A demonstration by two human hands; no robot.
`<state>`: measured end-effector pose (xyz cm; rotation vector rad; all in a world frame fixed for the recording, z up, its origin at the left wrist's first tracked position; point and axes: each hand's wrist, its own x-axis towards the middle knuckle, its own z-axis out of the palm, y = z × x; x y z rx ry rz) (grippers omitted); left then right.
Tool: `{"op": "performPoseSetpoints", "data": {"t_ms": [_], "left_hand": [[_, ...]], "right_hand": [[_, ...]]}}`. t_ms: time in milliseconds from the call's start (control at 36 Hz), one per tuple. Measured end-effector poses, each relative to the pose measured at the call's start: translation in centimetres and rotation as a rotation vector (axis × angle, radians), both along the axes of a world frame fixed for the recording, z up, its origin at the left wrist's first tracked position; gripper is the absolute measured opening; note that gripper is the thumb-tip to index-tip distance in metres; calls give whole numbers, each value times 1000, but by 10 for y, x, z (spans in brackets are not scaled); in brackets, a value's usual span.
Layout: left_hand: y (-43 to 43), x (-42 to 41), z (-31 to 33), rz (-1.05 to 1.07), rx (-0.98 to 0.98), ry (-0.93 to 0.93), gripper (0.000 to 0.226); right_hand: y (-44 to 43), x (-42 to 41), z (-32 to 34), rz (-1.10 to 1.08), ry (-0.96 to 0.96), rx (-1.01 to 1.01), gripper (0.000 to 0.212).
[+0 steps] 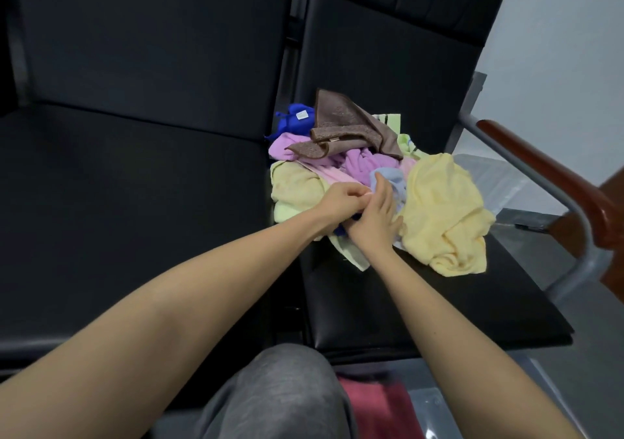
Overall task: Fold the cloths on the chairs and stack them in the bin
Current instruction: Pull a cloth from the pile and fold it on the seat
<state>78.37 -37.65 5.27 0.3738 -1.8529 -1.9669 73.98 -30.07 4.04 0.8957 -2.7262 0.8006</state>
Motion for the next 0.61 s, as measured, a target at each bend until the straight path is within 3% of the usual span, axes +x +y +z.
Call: {"op": "performPoseSetpoints", "data": {"t_ms": [83,111,167,222,278,333,417,528,611], "left_hand": [[-6,8,0,-24,63,49,12],[-10,12,-1,39,8,47,12],[-15,16,-6,269,-230,-7,25],[-21,21,-16,473,-499,-304,51],[-27,27,-30,396,-558,-601,78],[-29,29,-39,303,-555,-682,88],[-40,26,-41,360,-564,-585,62],[-50,22,-36,351,-588,-446,29],[-49,24,-24,318,-330,-200,21]], "right_hand": [[-2,-5,4,0,55,-123,28],[-2,-6,5,-33,86,-104,22],[0,-10,5,-124,120,-98,25],[1,-12,6,-182,87,-121,30],[0,-14,5,-174,32,-111,33],[0,-12,4,-111,37,-30,42],[2,-4,3,36,114,196,62],[-3,1,-8,146,52,395,59],[-10,-5,-16,96,-22,431,60]]}}
